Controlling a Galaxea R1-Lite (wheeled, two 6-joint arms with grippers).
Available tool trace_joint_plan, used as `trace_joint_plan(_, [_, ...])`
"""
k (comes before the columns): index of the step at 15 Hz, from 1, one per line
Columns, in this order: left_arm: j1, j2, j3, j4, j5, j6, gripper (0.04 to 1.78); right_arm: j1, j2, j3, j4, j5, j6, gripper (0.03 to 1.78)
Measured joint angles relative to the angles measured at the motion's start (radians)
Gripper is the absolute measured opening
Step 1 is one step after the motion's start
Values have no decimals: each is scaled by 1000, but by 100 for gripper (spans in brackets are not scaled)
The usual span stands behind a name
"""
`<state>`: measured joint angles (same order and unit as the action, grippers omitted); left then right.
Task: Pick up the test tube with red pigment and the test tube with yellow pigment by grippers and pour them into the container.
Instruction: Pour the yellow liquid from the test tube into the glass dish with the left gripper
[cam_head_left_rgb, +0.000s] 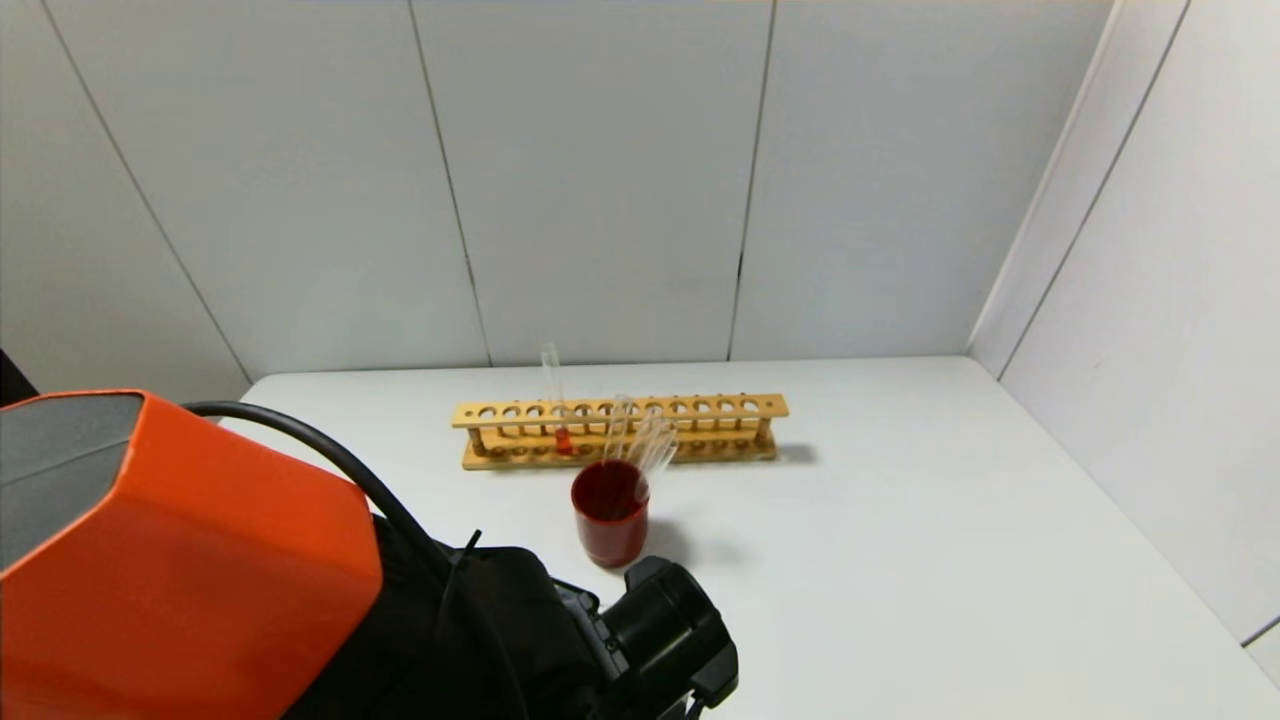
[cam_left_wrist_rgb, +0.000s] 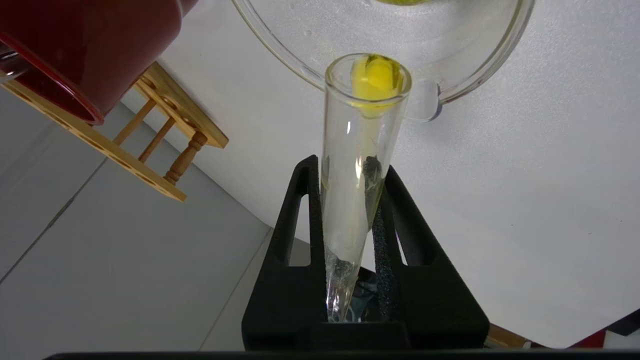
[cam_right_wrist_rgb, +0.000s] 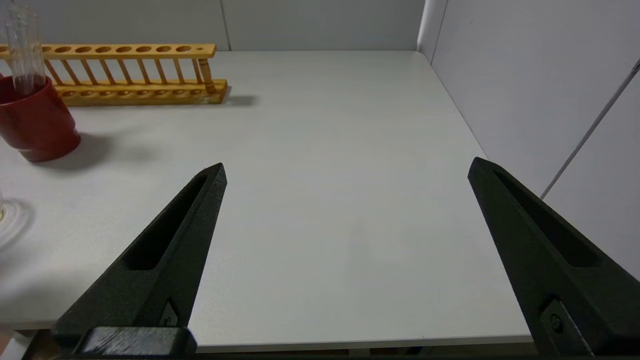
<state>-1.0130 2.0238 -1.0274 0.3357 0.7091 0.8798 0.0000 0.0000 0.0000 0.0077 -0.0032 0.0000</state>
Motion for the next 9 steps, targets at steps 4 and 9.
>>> trace_joint_plan(4, [8,7,-14,4,3,6,32,0,0,0,0,0,0,170])
trace_joint_plan(9, [14,19,-45,51,16,7,32,0,0,0,0,0,0,170])
